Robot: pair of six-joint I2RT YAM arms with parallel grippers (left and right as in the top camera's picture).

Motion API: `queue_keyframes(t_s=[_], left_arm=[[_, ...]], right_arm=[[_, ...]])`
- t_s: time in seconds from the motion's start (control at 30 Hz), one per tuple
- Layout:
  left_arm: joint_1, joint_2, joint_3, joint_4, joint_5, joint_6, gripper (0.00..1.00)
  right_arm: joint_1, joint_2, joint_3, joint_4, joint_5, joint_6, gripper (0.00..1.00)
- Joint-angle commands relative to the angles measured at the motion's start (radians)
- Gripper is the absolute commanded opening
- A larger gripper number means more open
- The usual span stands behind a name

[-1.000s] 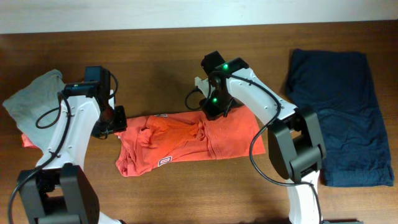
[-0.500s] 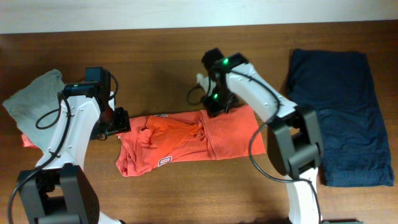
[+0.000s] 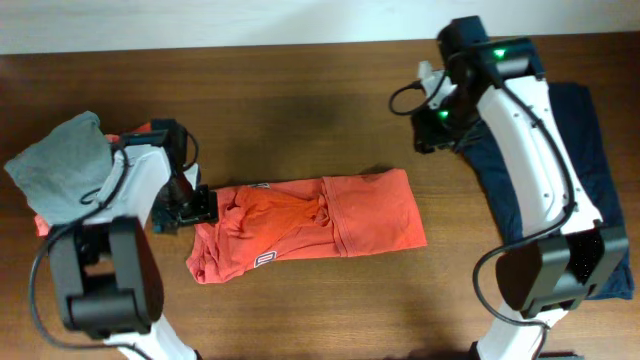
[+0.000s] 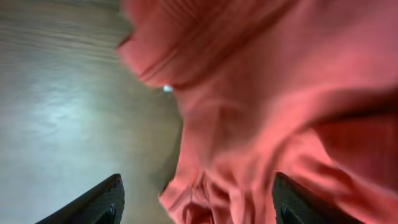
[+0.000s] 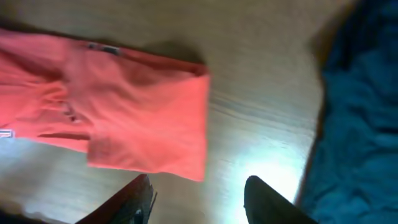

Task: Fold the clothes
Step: 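Fold the left end of the t-shirt rightward with the left gripper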

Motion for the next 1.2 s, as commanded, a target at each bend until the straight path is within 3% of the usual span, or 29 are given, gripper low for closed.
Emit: queue_keyframes(t_s=[0.0,0.2,0.23,0.3,0.33,0.37,0.53,0.67,0.97,1.17], left_arm=[[0.003,0.071,-0.011,0.019,0.095,0.076,0.75],[0.002,0.15,-0.011,0.048,0.261,0.202,0.75],[0.002,0.163,-0.011,0.048,0.282,0.217,0.71],[0.002,0.167,-0.012,0.047,0.285,0.22,0.54],[0.002,0.167,-0.012,0.047,0.285,0.22,0.32],[0.003,0.167,-0.012,0.047,0.285,0.22,0.22],[0.004,0.16,-0.011,0.034,0.248,0.219,0.02],[0.035,0.085,0.0,-0.006,0.127,0.184,0.01],[0.279,-0.2,0.045,-0.021,0.119,0.171,0.04],[0.368,-0.275,0.078,-0.028,0.276,0.201,0.06]], right_arm=[[-0.031,0.002,-0.007,-0.006,0.01,0.002,0.53],[-0.036,0.002,-0.007,-0.006,0.007,0.002,0.53],[-0.036,0.002,-0.007,-0.006,0.007,0.002,0.53],[-0.036,0.002,-0.007,-0.007,0.007,0.002,0.53],[-0.036,0.002,-0.007,-0.008,0.007,0.002,0.52],[-0.036,0.002,-0.007,-0.008,0.007,0.002,0.52],[-0.037,0.002,-0.007,-0.012,0.009,-0.002,0.52],[-0.037,0.002,-0.007,-0.011,0.011,-0.002,0.52],[-0.037,0.002,-0.007,-0.011,0.012,-0.002,0.52],[-0.037,0.002,-0.007,-0.011,0.012,-0.002,0.52]])
